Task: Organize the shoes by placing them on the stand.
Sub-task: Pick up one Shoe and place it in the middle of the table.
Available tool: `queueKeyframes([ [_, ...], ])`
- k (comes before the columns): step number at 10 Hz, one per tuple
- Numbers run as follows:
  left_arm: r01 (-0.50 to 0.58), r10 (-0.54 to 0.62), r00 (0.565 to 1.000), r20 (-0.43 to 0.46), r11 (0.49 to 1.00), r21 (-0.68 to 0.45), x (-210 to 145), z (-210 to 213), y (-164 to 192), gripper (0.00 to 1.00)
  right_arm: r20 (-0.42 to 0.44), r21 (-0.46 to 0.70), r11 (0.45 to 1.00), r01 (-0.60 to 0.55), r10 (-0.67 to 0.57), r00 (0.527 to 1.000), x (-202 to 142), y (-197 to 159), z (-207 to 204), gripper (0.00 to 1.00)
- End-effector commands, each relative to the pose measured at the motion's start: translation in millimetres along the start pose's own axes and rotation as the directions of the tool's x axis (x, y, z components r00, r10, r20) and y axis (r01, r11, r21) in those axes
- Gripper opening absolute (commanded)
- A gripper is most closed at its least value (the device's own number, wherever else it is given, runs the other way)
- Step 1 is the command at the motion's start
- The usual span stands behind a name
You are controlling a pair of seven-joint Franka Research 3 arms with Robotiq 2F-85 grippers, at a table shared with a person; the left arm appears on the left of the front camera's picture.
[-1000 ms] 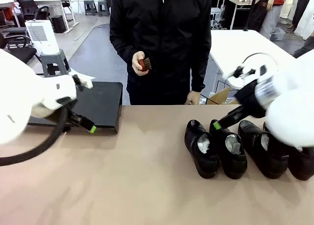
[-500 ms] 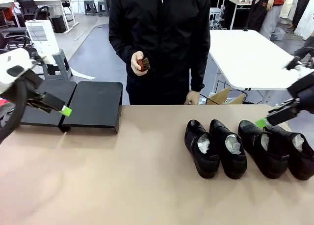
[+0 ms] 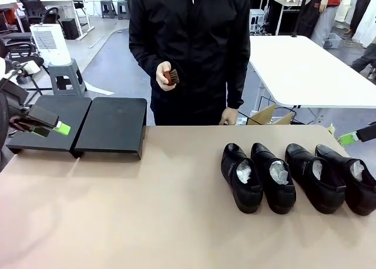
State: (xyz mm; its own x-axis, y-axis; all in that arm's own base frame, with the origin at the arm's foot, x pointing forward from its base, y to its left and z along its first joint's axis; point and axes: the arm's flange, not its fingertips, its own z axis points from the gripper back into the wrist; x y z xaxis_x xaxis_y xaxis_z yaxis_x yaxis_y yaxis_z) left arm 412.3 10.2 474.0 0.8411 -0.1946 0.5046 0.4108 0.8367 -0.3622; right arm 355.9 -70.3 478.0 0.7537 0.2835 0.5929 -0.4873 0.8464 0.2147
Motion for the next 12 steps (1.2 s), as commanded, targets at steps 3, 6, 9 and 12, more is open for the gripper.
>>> queueKeyframes([
  [3, 0.001, 0.000, 1.000, 0.017, 1.000, -0.020, -1.0, 1.7, -4.6, 1.00, 0.007, 0.045, 0.998, -0.049, 0.049, 0.999, 6.3, -5.4, -7.3, 1.00],
  [6, -0.011, 0.011, 1.000, 0.006, 1.000, -0.001, 0.9, 1.3, -5.0, 1.00, -0.008, 0.011, 1.000, -0.016, 0.016, 1.000, 0.7, 0.1, -6.1, 1.00],
  [9, -0.011, 0.011, 1.000, 0.006, 1.000, -0.001, 0.9, 1.3, -5.0, 1.00, -0.008, 0.011, 1.000, -0.016, 0.016, 1.000, 0.7, 0.1, -6.1, 1.00],
  [12, -0.011, 0.011, 1.000, 0.006, 1.000, -0.001, 0.9, 1.3, -5.0, 1.00, -0.008, 0.011, 1.000, -0.016, 0.016, 1.000, 0.7, 0.1, -6.1, 1.00],
])
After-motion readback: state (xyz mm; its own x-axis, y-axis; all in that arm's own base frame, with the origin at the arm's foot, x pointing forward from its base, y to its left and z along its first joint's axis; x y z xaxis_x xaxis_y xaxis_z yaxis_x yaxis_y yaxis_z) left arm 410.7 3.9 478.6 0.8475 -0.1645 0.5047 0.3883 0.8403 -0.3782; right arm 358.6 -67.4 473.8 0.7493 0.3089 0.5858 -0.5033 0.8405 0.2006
